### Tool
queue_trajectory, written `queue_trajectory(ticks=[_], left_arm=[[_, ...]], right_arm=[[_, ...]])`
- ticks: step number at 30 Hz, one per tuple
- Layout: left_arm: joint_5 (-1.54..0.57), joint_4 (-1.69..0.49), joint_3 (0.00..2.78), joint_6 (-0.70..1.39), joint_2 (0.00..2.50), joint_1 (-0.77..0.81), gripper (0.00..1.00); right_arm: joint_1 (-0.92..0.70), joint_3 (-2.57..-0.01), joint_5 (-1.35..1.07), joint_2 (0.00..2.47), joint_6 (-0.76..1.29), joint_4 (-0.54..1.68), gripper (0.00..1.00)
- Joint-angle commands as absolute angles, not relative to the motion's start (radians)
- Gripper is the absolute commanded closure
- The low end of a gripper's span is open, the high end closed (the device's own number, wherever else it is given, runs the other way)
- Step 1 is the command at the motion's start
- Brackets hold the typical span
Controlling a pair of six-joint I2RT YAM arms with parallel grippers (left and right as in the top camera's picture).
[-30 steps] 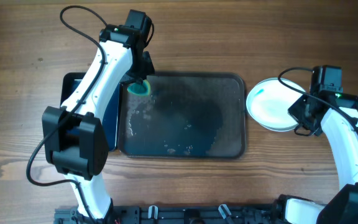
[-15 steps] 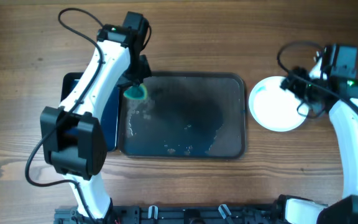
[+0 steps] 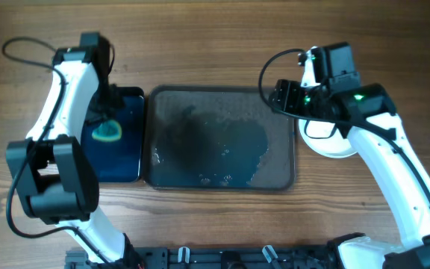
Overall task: Clean dirty plates on tray and stack at the side
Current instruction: 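Lower the sponge into the blue sponge tray and open the left gripper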
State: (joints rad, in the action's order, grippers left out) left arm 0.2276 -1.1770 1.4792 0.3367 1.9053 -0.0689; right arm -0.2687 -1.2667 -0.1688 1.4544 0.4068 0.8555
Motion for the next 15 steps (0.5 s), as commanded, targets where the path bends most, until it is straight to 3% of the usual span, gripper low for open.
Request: queue_trajectory(ticks=[1, 2, 3, 4, 10, 15], left_arm=[[0.258, -1.090, 1.359, 0.271, 1.893, -0.122, 0.96], [0.248, -1.080, 1.345, 0.272, 1.893, -0.127, 0.94], [0.207, -1.078, 1.343, 0.272, 1.893, -0.130, 0.70], [0.171, -1.068, 1.343, 0.271, 1.893, -0.131, 0.00], [0.086, -1.062, 1.361, 0.264, 1.854, -0.131, 0.00], [-0.108, -1.074, 1.416, 0.216, 1.703, -0.131, 0.00]], right_arm=[[-0.278, -1.268, -0.130, 1.488, 0.422, 0.856, 0.22], [-0.278, -1.268, -0.130, 1.490, 0.422, 0.856, 0.22], [-0.278, -1.268, -0.130, 1.491, 0.422, 0.855, 0.22], [-0.278, -1.268, -0.131, 1.491, 0.422, 0.853, 0.22], [-0.278, -1.268, -0.134, 1.491, 0.423, 0.846, 0.22], [-0.278, -1.280, -0.134, 1.488, 0.418, 0.857, 0.23]])
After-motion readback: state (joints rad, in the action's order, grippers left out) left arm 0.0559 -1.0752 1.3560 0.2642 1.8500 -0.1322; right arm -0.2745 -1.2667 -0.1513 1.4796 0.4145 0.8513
